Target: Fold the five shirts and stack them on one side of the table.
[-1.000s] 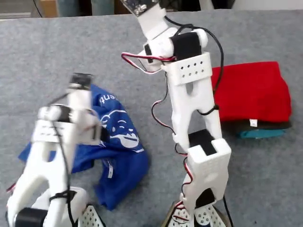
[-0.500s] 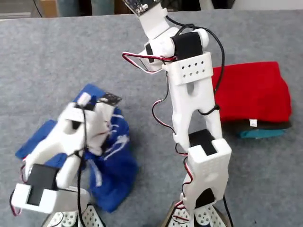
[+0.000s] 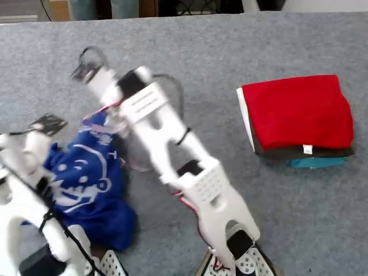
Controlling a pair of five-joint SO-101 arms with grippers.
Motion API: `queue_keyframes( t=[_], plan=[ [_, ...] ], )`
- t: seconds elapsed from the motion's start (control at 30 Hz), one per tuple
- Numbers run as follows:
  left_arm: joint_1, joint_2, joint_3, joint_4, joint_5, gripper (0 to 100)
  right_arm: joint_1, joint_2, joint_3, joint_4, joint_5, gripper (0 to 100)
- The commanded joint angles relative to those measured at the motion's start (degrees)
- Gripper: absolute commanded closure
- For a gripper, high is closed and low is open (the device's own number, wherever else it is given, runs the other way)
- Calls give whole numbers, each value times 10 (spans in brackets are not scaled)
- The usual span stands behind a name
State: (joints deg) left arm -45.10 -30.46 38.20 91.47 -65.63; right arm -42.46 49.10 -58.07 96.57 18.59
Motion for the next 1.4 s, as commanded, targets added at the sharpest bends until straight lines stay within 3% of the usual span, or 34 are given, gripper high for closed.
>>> queue_keyframes(
  t=[0.0, 0.23, 0.43, 0.53, 0.63, 0.8, 0.97, 1.13, 1.3, 1.37],
  plan=[
    [-94, -23, -32, -1, -48, 971, -47, 15, -46, -25, -2, 614],
    [-255, -21, -71, -168, -14, 971, -40, 37, -165, 0, -6, 678],
    [-328, -18, -69, -295, -11, 970, -28, 60, -186, 34, -6, 734],
    [-338, 7, -69, -302, -7, 967, -41, 79, -186, 42, -6, 740],
    [-342, 50, -85, -300, 64, 941, -54, 92, -188, 42, -6, 740],
    [-353, 77, -160, -216, 250, 670, -34, 94, -190, 43, -6, 740],
    [-254, 61, -283, -74, 335, 672, 38, 83, -189, 44, -6, 740],
    [-66, 48, -353, 84, 391, 673, 120, 26, -183, 47, -6, 750],
    [84, 55, -236, 17, 504, 690, 222, -45, -91, 47, -3, 975],
    [137, 64, -171, -24, 524, 733, 251, -68, -44, 46, -2, 962]
  ],
)
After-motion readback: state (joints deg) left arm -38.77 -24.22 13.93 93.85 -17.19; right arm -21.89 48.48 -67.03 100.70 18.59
